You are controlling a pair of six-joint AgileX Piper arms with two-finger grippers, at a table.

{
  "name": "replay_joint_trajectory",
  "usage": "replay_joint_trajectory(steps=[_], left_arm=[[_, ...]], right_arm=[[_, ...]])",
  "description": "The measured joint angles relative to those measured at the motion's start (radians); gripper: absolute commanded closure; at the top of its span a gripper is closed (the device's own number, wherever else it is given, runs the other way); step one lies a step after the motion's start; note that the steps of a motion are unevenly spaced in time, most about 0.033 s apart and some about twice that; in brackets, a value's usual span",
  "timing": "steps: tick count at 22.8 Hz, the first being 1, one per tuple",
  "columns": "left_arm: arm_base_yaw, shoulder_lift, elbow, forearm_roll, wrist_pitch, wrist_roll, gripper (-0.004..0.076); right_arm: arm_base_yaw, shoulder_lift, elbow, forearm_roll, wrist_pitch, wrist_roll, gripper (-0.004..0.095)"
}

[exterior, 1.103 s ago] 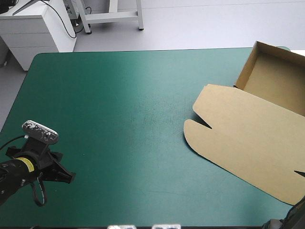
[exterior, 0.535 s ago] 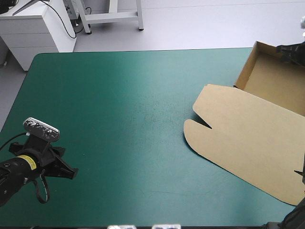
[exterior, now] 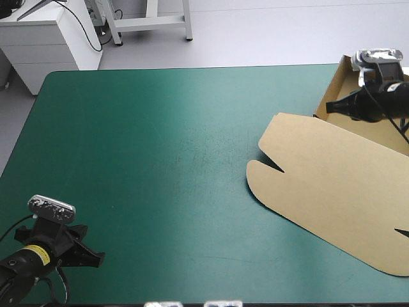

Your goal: Fold the box

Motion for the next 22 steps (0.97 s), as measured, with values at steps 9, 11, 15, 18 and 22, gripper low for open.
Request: replay_joint_trajectory(steps=[9,11,15,18,22], left_arm=[[0.0,-0.044,0.059,-0.032,-0.005,-0.019,0.0732],[0.0,-0.044,0.059,-0.046,-0.005,-0.019,0.0732],[0.0,-0.045,0.059,-0.051,-0.005,-0.019,0.0732],[0.0,-0.045,0.059,-0.054,-0.005,-0.019,0.0732],[0.0,-0.045,0.059,-0.071,-0.001,-0.019,0.0732]], right_arm=[[0.003,-0.592,0.616,0.029,-0.132,-0.135,0.0913],[0.003,-0.688,0.705,0.049,-0.133,-0.151,0.0913],[0.003,-0.835,0.852,0.06,-0.133,-0.158,0.0913],[0.003,-0.916,0.933,0.06,-0.131,-0.158,0.0913],[0.003,-0.984,1.003,0.06,-0.113,-0.158,0.0913]])
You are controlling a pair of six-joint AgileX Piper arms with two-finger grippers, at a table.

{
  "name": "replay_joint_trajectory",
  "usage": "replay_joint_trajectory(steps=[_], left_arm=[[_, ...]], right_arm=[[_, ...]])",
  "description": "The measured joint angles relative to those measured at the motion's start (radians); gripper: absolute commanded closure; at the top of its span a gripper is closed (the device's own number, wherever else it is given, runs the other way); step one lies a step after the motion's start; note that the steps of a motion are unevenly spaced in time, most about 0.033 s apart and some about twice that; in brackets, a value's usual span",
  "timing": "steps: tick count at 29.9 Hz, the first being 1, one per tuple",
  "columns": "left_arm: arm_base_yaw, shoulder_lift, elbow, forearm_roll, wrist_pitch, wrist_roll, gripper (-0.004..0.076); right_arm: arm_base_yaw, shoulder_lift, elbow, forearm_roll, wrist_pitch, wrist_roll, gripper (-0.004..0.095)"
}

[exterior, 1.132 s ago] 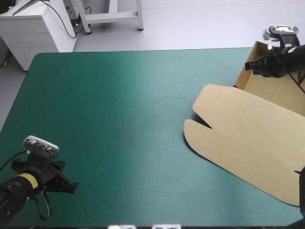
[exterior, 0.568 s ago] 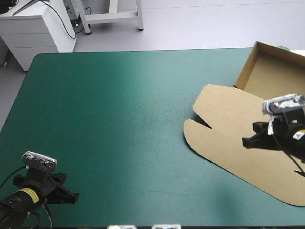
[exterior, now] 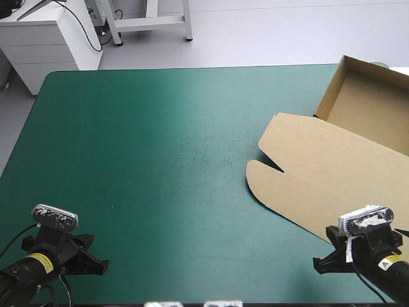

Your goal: Fold the box

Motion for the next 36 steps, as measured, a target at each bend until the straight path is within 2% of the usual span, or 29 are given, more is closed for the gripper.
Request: replay_joint_trajectory(steps=[8,19,25,36], left_arm=[[0.0,0.0,0.0,-0.007,-0.001,0.0,0.0732],[0.0,0.0,0.006,-0.007,0.035,0.0,0.0732],[0.0,0.0,0.082,-0.007,0.036,0.0,0.0732],[0.0,-0.003,0.085,-0.007,0.038,0.0,0.0732]], right_arm=[[0.0,-0.084,0.049,0.0,0.02,-0.004,0.0913],[0.0,-0.089,0.049,0.0,0.096,-0.004,0.0913],[0.0,-0.089,0.051,0.0,0.102,0.0,0.0913],[0.0,-0.089,0.128,-0.001,0.107,0.008,0.0913]])
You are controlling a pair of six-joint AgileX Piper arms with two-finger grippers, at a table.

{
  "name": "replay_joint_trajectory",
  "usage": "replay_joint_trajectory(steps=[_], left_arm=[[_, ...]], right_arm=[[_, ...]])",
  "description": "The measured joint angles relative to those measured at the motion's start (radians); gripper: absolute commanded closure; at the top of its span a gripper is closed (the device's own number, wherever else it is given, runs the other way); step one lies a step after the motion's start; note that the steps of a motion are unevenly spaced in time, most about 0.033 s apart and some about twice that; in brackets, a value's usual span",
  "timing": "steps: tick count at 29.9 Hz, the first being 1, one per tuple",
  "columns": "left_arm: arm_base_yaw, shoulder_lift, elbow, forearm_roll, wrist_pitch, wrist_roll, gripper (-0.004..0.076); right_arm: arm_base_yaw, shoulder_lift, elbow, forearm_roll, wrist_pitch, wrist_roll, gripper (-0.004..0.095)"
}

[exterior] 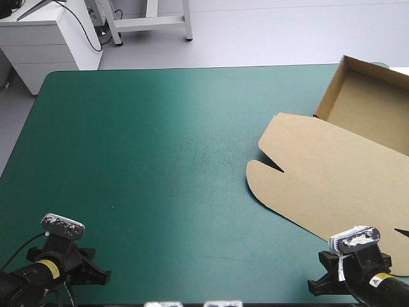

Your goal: Fold the box

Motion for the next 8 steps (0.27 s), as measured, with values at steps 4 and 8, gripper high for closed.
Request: replay_joint_trajectory(steps=[4,8], left_arm=[[0.0,0.0,0.003,-0.008,0.001,0.0,0.0732],[0.0,0.0,0.003,-0.042,0.005,0.0,0.0732]], right_arm=[[0.0,0.0,0.002,0.001,-0.011,0.002,0.0913],[0.0,0.0,0.004,0.001,-0.011,0.003,0.0913]])
